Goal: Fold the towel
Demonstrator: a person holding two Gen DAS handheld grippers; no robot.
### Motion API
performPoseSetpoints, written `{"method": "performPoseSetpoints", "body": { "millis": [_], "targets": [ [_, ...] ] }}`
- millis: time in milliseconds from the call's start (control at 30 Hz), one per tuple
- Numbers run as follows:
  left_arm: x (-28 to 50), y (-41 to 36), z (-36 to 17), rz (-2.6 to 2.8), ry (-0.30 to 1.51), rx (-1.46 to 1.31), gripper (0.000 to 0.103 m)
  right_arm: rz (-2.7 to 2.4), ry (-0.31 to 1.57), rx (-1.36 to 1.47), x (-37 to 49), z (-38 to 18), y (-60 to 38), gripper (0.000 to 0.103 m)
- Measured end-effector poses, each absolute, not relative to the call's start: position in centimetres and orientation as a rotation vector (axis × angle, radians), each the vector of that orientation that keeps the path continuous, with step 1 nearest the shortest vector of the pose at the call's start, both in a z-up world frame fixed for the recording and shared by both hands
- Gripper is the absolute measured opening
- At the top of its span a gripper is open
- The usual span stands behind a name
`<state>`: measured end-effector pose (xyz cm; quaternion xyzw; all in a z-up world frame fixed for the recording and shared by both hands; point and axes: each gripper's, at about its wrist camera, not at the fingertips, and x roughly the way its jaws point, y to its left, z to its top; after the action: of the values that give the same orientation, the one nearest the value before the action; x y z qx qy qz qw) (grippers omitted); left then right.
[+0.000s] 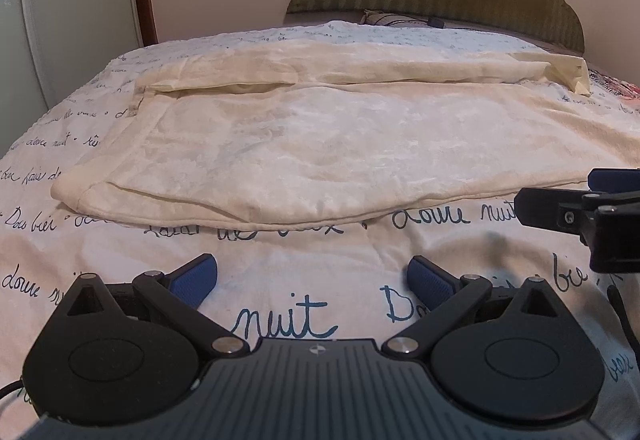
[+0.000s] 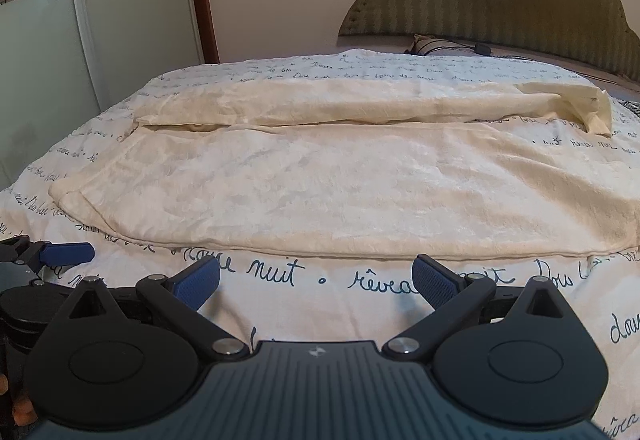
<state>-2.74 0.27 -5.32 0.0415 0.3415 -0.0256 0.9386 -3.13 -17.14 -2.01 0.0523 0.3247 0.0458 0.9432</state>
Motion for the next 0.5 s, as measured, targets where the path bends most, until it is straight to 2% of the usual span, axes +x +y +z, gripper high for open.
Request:
{"method": "performPoseSetpoints", "body": {
  "millis": [267, 500],
  "targets": [
    [-2.8, 0.6, -5.5, -0.067, 0.682, 0.07, 0.103, 0.114, 0.671, 0.072, -2.0, -1.9, -16.6, 0.103],
    [-3.0, 1.1, -4.9, -0.099, 0.663, 0.065, 0.101, 0.219, 0.605, 0.05, -0.8, -0.2, -16.3, 0.103]
  ]
}}
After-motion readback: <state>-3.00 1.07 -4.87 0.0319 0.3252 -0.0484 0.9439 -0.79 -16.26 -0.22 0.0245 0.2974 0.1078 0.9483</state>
